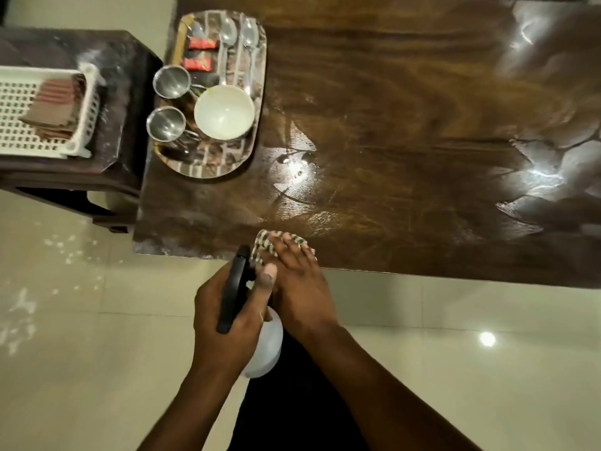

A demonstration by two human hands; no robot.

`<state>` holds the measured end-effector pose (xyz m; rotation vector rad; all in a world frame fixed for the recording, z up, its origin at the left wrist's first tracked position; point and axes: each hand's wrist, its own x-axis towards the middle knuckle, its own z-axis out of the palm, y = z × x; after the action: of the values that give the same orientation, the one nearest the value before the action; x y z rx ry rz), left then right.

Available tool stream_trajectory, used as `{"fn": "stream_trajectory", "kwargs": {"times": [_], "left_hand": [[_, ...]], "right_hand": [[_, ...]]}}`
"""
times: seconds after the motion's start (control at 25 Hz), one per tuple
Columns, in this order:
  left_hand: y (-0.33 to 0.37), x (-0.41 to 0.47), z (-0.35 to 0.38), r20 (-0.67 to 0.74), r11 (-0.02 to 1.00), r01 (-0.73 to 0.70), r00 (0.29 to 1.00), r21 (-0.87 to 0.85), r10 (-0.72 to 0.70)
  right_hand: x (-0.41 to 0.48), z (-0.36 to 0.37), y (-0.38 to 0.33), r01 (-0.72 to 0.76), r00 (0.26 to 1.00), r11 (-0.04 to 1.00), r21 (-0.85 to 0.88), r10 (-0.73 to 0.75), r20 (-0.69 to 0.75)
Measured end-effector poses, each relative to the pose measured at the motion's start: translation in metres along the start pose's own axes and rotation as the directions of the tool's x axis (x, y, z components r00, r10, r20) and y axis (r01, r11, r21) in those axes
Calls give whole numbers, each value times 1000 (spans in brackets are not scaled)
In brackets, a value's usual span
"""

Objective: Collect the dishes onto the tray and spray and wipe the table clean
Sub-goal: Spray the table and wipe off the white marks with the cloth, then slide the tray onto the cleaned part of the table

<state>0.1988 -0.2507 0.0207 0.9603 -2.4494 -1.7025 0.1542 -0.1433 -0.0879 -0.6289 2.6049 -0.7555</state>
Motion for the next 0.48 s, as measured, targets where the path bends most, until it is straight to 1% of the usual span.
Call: {"fn": "stream_trajectory", "kwargs": {"times": [0.04,0.12,0.16,0.2,0.28,0.4,0.48], "left_hand": [[1,7,-9,-57,999,-35,998,-14,34],[6,22,-27,-169,994,-97,982,-46,88],[6,30,-36,-213,990,-128,970,-51,114],[6,39,-44,-249,987,-156,958,-45,140],[2,59,-59,-315,980,-195,933,-36,174],[-6,89,-80,-367,976,-214,911,-34,187],[-10,104,-86,-364,972,-233,909,-34,205]], "right_hand": [[6,-6,-6,-13,1000,997,80,12,13],[18,-26,-16,-110,993,950,292,115,-2],[25,-36,-19,-139,988,921,364,155,-17],[32,-43,-20,-139,986,913,383,163,-29],[49,-50,-23,-80,994,950,303,100,-52],[75,-37,-31,40,996,998,43,-37,-77],[83,-20,-31,108,991,987,-120,-117,-71]]}}
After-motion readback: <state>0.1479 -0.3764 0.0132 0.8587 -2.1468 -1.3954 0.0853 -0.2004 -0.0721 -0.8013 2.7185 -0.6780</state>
